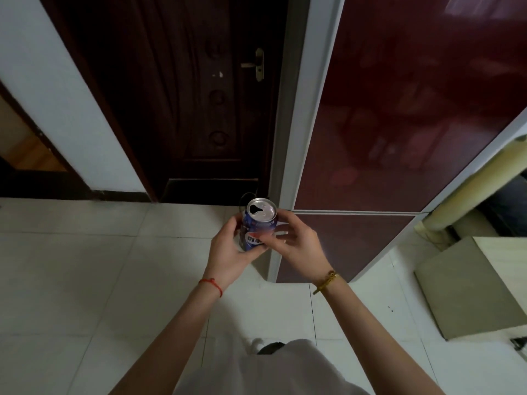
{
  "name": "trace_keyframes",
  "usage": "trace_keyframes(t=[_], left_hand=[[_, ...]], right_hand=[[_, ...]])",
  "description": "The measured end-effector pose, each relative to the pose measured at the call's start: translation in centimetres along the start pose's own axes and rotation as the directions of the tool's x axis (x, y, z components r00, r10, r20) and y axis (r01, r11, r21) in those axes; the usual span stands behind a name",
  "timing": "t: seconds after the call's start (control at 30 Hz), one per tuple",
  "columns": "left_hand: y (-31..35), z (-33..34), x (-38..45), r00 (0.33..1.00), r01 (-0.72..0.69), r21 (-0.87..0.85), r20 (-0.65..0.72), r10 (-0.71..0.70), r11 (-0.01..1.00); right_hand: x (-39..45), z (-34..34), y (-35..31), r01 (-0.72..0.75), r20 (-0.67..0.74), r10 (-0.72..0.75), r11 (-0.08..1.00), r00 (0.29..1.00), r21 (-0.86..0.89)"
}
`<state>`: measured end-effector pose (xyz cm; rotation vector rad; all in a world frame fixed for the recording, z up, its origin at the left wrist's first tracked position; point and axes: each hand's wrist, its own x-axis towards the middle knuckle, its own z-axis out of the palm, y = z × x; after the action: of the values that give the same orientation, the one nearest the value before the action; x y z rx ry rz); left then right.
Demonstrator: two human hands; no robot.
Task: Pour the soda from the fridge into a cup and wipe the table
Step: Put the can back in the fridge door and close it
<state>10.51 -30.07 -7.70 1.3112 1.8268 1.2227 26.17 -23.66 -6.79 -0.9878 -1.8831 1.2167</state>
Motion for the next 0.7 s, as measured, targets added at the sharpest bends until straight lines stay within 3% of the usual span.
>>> trace_keyframes(t=[0.1, 0.2, 0.37, 0.57, 0.7], left_hand=[[-0.2, 0.0, 1.8, 0.999, 0.001, -0.001, -0.042, -0.001, 1.000], [-0.3, -0.2, 3.4, 0.996, 0.010, -0.021, -0.091, -0.012, 1.000], [-0.8, -1.0, 5.7, 0.992, 0.027, -0.072, -0.121, -0.035, 0.997], [-1.1, -2.1, 8.1, 0.996, 0.024, -0.113, -0.081, -0.034, 0.993], [-0.9, -3.1, 9.5, 0.999, 0.014, -0.130, -0.034, -0.019, 0.991]], right_hand=[[2.5, -1.4, 0.3, 0.030, 0.055, -0.027, 0.997, 0.998, -0.065], [6.2, -3.5, 0.7, 0.144, -0.003, -0.154, 0.934, 0.988, -0.327], [13.8, -6.0, -0.2, 0.355, 0.048, -0.483, 0.571, 0.874, -0.740], [19.6, -6.0, -2.6, 0.273, 0.184, -0.495, 0.113, 0.849, -0.955], [20.9, -5.9, -2.8, 0.178, 0.179, -0.487, -0.049, 0.855, -0.983]])
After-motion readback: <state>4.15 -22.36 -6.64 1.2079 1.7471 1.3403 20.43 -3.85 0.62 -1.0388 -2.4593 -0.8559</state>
